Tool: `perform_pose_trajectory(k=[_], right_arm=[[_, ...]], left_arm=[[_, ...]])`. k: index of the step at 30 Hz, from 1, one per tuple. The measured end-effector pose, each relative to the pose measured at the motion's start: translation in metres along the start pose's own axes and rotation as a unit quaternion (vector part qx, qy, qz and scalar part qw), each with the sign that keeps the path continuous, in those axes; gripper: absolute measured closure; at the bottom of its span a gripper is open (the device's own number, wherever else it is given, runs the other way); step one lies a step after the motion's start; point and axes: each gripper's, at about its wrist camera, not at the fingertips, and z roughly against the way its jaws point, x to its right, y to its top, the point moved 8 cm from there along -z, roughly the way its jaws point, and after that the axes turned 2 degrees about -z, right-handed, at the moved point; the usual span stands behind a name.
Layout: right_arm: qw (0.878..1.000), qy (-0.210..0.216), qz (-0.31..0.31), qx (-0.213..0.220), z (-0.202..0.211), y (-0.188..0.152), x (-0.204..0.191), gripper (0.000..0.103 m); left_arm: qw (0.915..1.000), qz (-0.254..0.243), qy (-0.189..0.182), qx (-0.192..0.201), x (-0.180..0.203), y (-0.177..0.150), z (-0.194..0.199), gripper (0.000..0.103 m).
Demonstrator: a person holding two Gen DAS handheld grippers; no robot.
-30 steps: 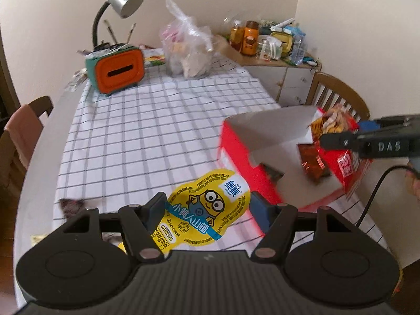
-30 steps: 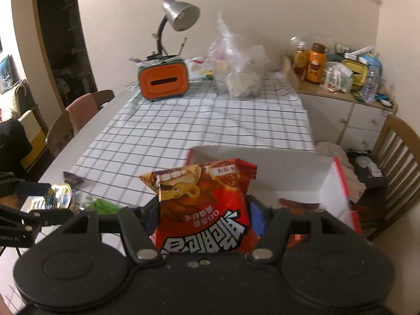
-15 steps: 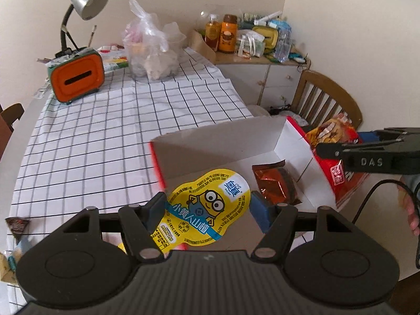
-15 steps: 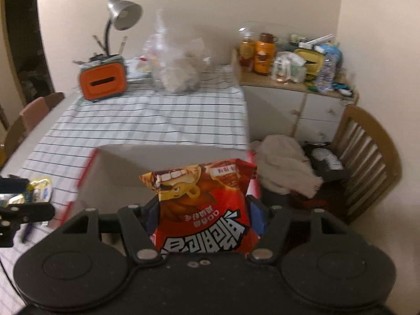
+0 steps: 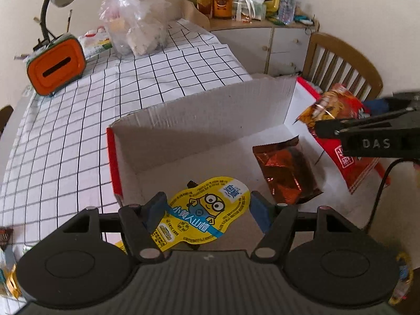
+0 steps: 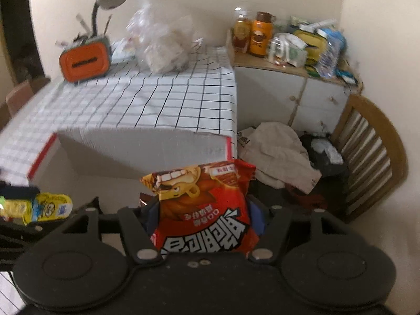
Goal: Organize snacks
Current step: 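Carry the Minion jelly and red chip bag with both grippers into the box, then open both grippers to release the jelly and chip bag in the box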
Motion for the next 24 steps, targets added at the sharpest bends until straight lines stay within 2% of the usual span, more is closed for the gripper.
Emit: perform_pose_trajectory(k=[7,10,16,24], right_arm=[[0.999,0.033,0.037,-0.009,-0.012,0.004,-0.029,0.038],[0.998,0.034,0.043,-0.027,-0.024,-0.003,-0.032,0.039],[0.998,0.044,0.042,-0.035,-0.03,-0.007,-0.033,0.04],[0.997,0.057,0.036,-0.032,-0.015,-0.007,-0.03,0.04]], left_arm=[[0.9991,-0.032,0.027,-0.009,0.009,0.0,-0.011,0.034],[0.9986,-0.038,0.035,-0.014,0.01,0.0,-0.013,0.034],[0.9963,-0.063,0.052,-0.026,0.014,-0.001,-0.018,0.034],[0.9972,-0.056,0.044,-0.025,0.011,-0.001,-0.012,0.034]])
